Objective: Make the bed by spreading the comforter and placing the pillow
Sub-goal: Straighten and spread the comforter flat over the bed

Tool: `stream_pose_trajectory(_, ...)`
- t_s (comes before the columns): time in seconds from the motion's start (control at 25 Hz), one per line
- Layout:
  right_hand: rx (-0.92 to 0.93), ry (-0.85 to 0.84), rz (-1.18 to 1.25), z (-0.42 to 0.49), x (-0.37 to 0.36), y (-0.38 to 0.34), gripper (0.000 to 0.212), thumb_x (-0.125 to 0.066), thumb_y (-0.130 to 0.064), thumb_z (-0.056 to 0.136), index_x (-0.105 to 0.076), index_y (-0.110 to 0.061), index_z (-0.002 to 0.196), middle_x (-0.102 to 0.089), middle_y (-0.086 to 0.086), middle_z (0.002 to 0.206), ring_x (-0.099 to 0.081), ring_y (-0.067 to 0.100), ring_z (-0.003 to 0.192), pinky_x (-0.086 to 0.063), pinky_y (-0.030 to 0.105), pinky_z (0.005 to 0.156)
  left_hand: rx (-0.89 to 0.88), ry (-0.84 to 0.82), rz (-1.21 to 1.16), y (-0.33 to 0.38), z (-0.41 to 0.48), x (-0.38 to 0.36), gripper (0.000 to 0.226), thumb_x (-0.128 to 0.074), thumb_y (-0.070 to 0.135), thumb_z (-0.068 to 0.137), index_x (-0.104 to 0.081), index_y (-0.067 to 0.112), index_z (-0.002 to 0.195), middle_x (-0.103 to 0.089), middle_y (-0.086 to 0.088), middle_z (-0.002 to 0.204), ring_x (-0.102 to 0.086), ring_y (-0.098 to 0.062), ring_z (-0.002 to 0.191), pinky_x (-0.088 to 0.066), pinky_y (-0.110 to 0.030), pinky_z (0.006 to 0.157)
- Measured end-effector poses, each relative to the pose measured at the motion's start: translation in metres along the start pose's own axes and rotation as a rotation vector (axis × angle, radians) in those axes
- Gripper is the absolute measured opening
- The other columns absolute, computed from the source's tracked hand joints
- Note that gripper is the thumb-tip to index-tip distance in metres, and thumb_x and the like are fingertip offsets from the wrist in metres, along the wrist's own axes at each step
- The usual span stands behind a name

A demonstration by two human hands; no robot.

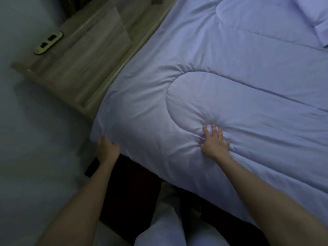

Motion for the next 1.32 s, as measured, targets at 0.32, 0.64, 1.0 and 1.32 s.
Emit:
stream_pose_trajectory(0.32, 0.033, 0.177, -0.009, 0.006, 0.008, -0.026, 0.071, -0.048, -0.040, 0.091, -0.010, -0.035, 0.151, 0.006, 0.000, 0.162, 0.004, 0.024, 0.149, -0.011, 0.061, 0.112, -0.420, -0.032, 0.181, 0.113, 0.100, 0.004, 0.049, -0.042, 0.018, 0.095, -0.037, 0.001, 0.141, -0.032, -0.019, 0.151, -0.034, -0.036, 0.137, -0.029, -0.046, 0.111)
stream_pose_trajectory(0.64, -0.149, 0.399, 0.111, 0.048, -0.005, -0.083, 0.067, -0.051, -0.038, 0.090, -0.022, -0.030, 0.150, -0.010, 0.001, 0.162, -0.008, 0.030, 0.148, -0.010, 0.065, 0.110, -0.576, -0.295, 0.214, 0.156, 0.223, -0.053, 0.063, -0.034, 0.039, 0.100, -0.016, 0.007, 0.151, -0.012, -0.014, 0.160, -0.014, -0.032, 0.147, -0.012, -0.044, 0.120)
stream_pose_trajectory(1.0, -0.146, 0.280, 0.106, 0.044, 0.004, -0.079, 0.070, -0.048, -0.043, 0.091, -0.013, -0.035, 0.151, -0.002, -0.002, 0.162, -0.003, 0.024, 0.149, -0.011, 0.057, 0.114, -0.099, -0.316, -0.087, 0.102, 0.215, -0.077, 0.057, -0.034, 0.041, 0.098, -0.045, -0.003, 0.133, -0.047, -0.029, 0.137, -0.047, -0.046, 0.123, -0.039, -0.047, 0.100)
stream_pose_trajectory(1.32, 0.009, 0.363, -0.003, 0.036, -0.009, -0.058, 0.066, -0.035, -0.047, 0.086, -0.040, -0.016, 0.143, -0.040, 0.003, 0.151, -0.041, 0.027, 0.137, -0.036, 0.061, 0.104, -0.921, -0.138, 0.123, 0.211, 0.056, -0.098, 0.060, -0.031, 0.037, 0.092, -0.046, 0.001, 0.138, -0.044, -0.021, 0.145, -0.044, -0.035, 0.134, -0.030, -0.056, 0.108)
Point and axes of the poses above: each hand's wrist, its own z-axis towards the middle knuckle, its own x-axis out of the back of the hand, y = z × x, the point moved 4 cm from there along z, towards the middle knuckle
